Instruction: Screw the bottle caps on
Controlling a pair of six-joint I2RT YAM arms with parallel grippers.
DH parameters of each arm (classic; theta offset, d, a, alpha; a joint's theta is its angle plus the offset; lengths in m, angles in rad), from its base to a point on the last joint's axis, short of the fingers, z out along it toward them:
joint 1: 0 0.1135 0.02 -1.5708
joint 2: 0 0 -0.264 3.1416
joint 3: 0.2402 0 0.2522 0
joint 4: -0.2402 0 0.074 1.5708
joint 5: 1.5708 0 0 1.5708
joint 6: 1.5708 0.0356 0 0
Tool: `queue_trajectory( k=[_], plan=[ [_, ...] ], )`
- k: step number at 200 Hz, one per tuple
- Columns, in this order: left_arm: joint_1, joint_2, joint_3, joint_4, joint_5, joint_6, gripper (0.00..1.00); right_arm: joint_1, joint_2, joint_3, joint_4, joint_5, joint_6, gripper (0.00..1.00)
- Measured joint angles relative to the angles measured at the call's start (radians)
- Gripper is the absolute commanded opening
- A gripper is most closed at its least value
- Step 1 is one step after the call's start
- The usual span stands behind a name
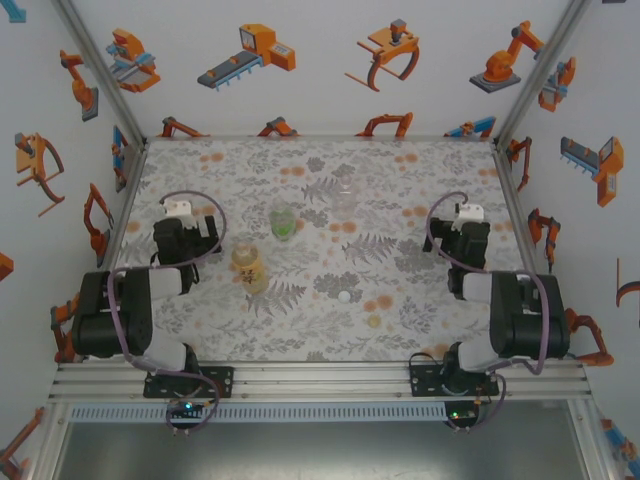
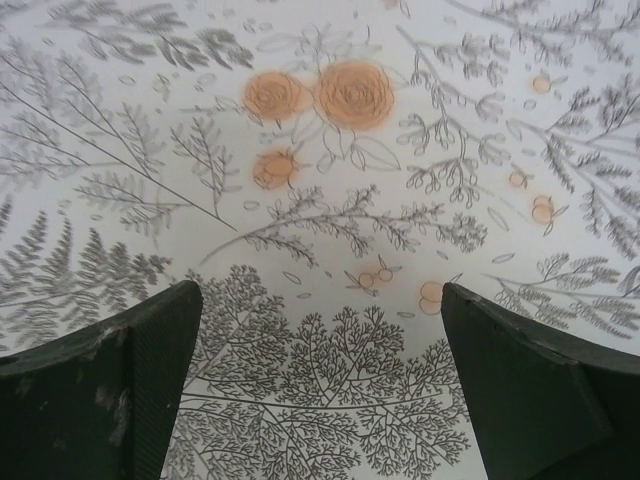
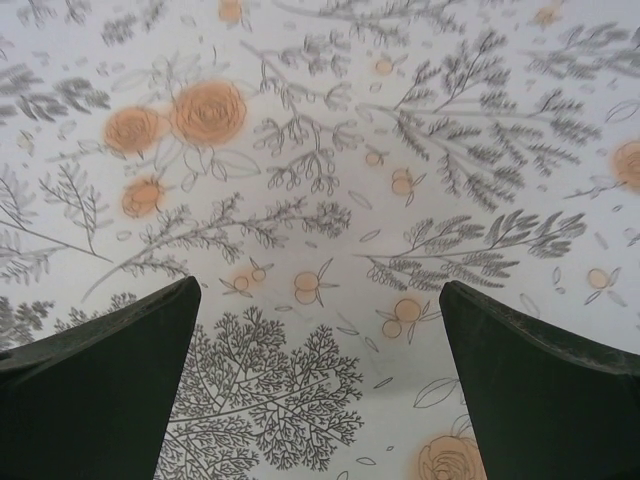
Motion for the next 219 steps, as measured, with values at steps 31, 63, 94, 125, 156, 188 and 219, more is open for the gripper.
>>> queue_trajectory(
  k=[31, 63, 94, 125, 156, 188, 219],
  plan=[
    [-0.013, -0.152, 0.032, -0.110, -0.069, -0.013, 0.97, 0.000, -0.146, 0.007, -0.116, 0.003, 0.018, 0.96],
    [-0.053, -0.293, 0.087, -0.260, -0.152, -0.048, 0.97, 0.000, -0.240, 0.045, -0.238, -0.040, 0.029, 0.92],
    [-0.064, -0.402, 0.169, -0.425, -0.170, -0.101, 0.97, 0.021, -0.302, 0.078, -0.334, -0.146, 0.048, 0.90],
    [-0.064, -0.475, 0.282, -0.617, -0.166, -0.134, 0.97, 0.080, -0.347, 0.131, -0.413, -0.312, 0.056, 0.88],
    [-0.063, -0.527, 0.422, -0.793, -0.137, -0.137, 0.97, 0.212, -0.383, 0.190, -0.473, -0.490, 0.045, 0.88],
    [-0.063, -0.549, 0.501, -0.917, -0.100, -0.105, 0.97, 0.396, -0.369, 0.304, -0.554, -0.629, 0.000, 0.88],
    [-0.058, -0.575, 0.496, -0.964, -0.040, -0.037, 0.97, 0.603, -0.314, 0.379, -0.549, -0.680, -0.076, 0.89]
  ],
)
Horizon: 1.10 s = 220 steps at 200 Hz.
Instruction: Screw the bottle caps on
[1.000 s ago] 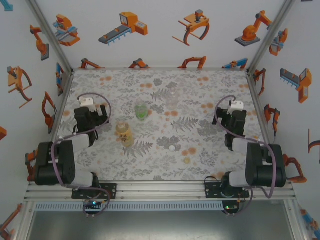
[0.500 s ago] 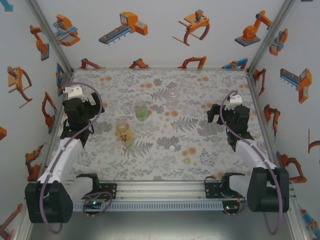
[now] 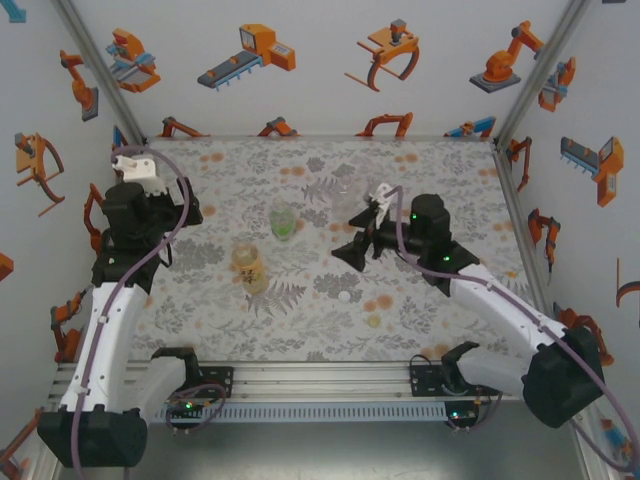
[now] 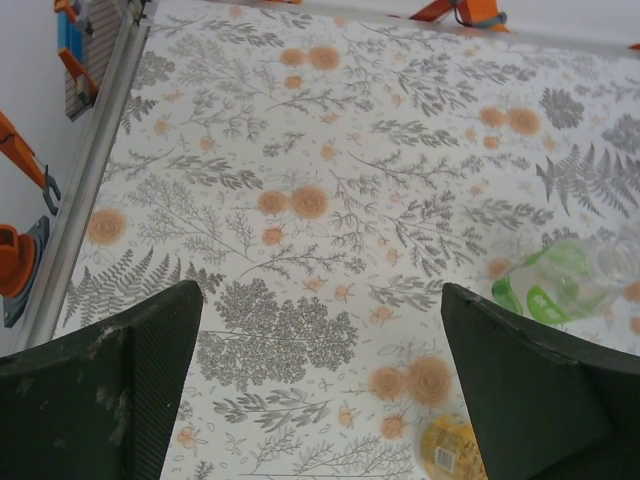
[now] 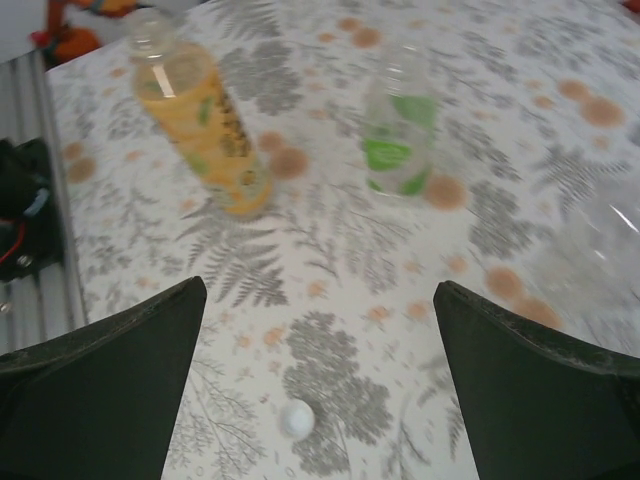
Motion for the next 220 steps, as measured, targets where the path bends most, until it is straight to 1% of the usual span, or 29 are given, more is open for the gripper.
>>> queue_trajectory(
  k=[17, 34, 54, 75, 119, 176, 190, 220],
  plan=[
    [0.005, -0.028, -0.034, 0.007, 0.024, 0.021, 0.97, 0.080, 0.064, 0.017, 0.037, -0.010, -0.021, 0.89],
    [0.019, -0.043, -0.060, 0.005, 0.054, 0.027, 0.97, 0.154, 0.174, 0.070, 0.057, -0.015, -0.037, 0.89],
    [0.027, -0.048, -0.066, 0.006, 0.067, 0.031, 0.97, 0.224, 0.309, 0.154, 0.103, -0.023, -0.043, 0.89],
    [0.028, -0.072, -0.077, 0.007, 0.071, 0.031, 0.97, 0.274, 0.417, 0.212, 0.181, -0.033, -0.040, 0.89],
    [0.028, -0.121, -0.107, 0.019, 0.084, 0.034, 0.97, 0.320, 0.594, 0.287, 0.351, -0.042, -0.037, 0.91],
    [0.028, -0.124, -0.116, 0.022, 0.050, 0.040, 0.97, 0.359, 0.749, 0.389, 0.436, -0.066, -0.041, 0.88],
    [0.029, -0.123, -0.116, 0.021, 0.033, 0.042, 0.97, 0.366, 0.777, 0.410, 0.449, -0.071, -0.037, 0.86],
    [0.036, -0.122, -0.116, 0.017, -0.001, 0.049, 0.97, 0.378, 0.822, 0.423, 0.474, -0.091, -0.027, 0.78]
  ],
)
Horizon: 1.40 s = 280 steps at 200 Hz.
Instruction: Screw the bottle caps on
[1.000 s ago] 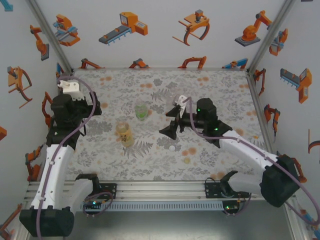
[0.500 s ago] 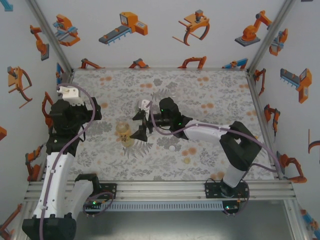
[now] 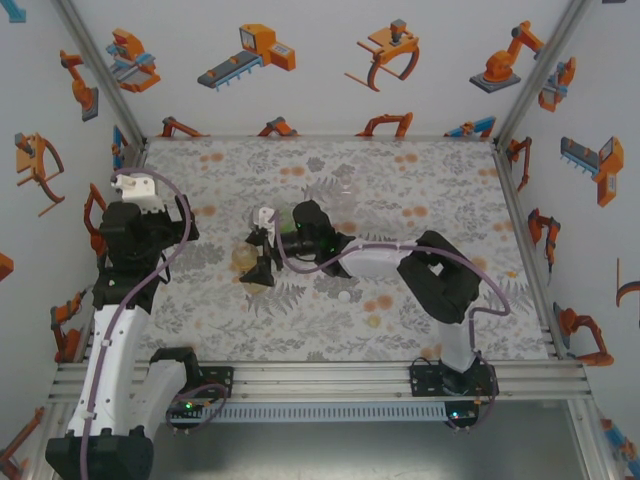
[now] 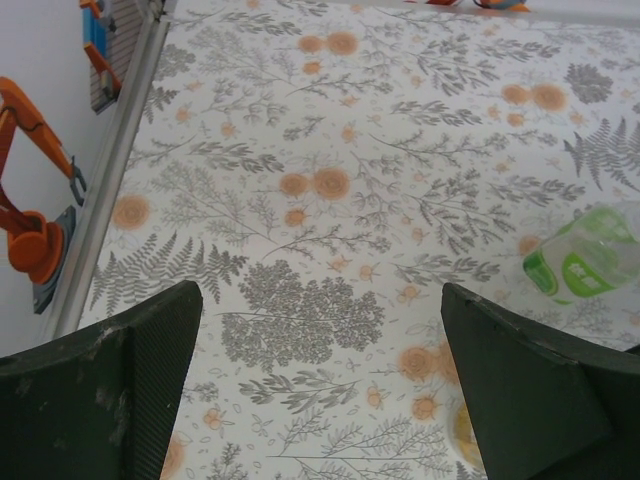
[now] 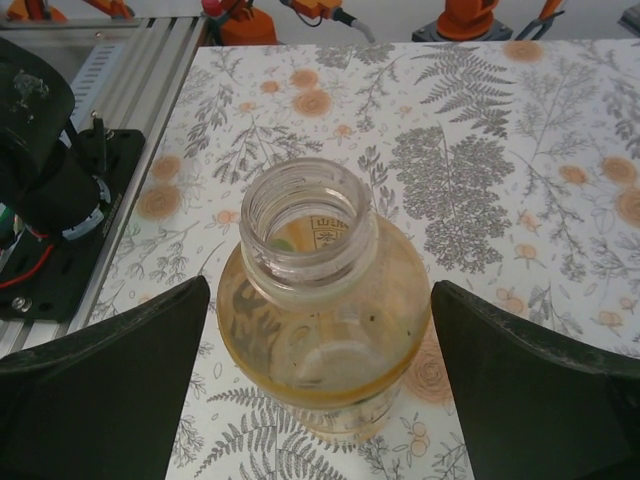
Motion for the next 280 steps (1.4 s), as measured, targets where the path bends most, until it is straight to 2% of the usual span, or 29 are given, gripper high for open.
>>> queue_trajectory(
  k=[63, 119, 148, 194, 240, 280],
  plan=[
    [0.006, 0.012, 0.000, 0.000, 0.006, 0.000, 0.97, 0.010, 0.023, 0.000, 0.027, -0.002, 0.013, 0.60],
    [0.006, 0.012, 0.000, 0.002, 0.069, 0.000, 0.97, 0.019, 0.021, -0.001, 0.040, 0.030, 0.043, 0.51],
    [0.011, 0.012, 0.000, 0.019, 0.185, 0.001, 0.97, 0.018, -0.019, -0.026, 0.040, 0.072, 0.069, 0.51],
    [0.011, -0.019, -0.047, 0.109, 0.439, 0.007, 0.97, -0.009, -0.222, -0.130, 0.018, 0.192, 0.142, 0.45],
    [0.011, -0.049, -0.127, 0.294, 0.703, -0.041, 0.97, -0.060, -0.449, -0.143, -0.163, 0.340, 0.171, 0.43],
    [0.002, -0.049, -0.200, 0.544, 0.927, -0.134, 0.97, -0.072, -0.574, -0.143, -0.257, 0.431, 0.198, 0.40]
  ],
)
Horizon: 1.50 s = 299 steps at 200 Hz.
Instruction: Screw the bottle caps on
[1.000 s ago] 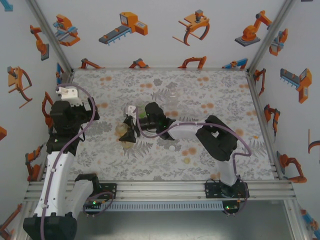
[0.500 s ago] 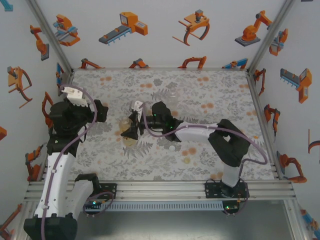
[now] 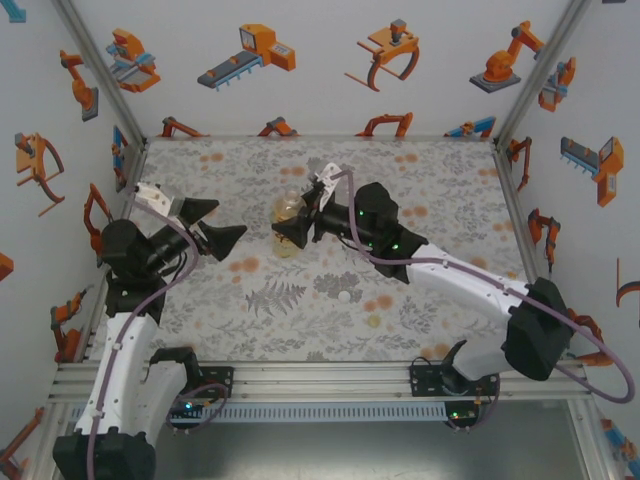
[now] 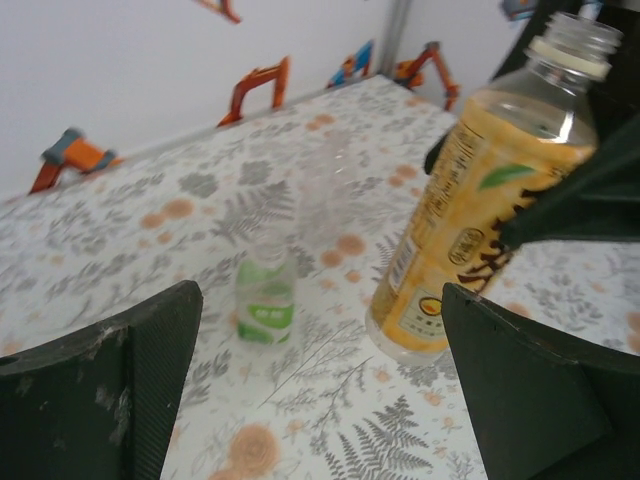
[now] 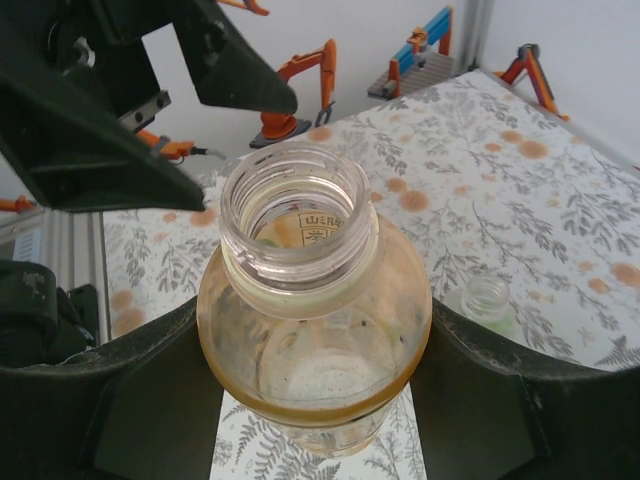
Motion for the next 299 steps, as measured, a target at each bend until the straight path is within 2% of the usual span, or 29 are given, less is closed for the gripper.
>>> queue_trajectory(
  k=[35, 79, 130, 193, 226, 263, 299],
  plan=[
    [-0.052, 0.009, -0.014, 0.090, 0.106, -0.023, 0.97, -0.001, -0.016, 0.012, -0.027, 0.019, 0.064, 0.39],
    [-0.135, 0.032, -0.006, 0.059, 0.171, 0.006, 0.97, 0.001, 0.021, 0.108, -0.035, -0.010, 0.146, 0.38],
    [-0.150, 0.033, -0.006, 0.028, 0.174, 0.034, 0.97, 0.042, 0.090, 0.225, -0.026, -0.014, 0.259, 0.35],
    [-0.150, 0.033, -0.006, 0.027, 0.167, 0.037, 1.00, 0.130, 0.146, 0.297, -0.029, -0.037, 0.293, 0.34],
    [-0.150, 0.032, -0.006, 0.029, 0.167, 0.038, 0.91, 0.142, 0.151, 0.298, -0.040, -0.037, 0.290, 0.33],
    [-0.150, 0.032, -0.006, 0.029, 0.172, 0.037, 0.73, 0.146, 0.154, 0.298, -0.042, -0.036, 0.282, 0.33],
    [-0.156, 0.032, -0.006, 0.029, 0.187, 0.037, 0.60, 0.146, 0.154, 0.298, -0.042, -0.030, 0.267, 0.33]
  ],
)
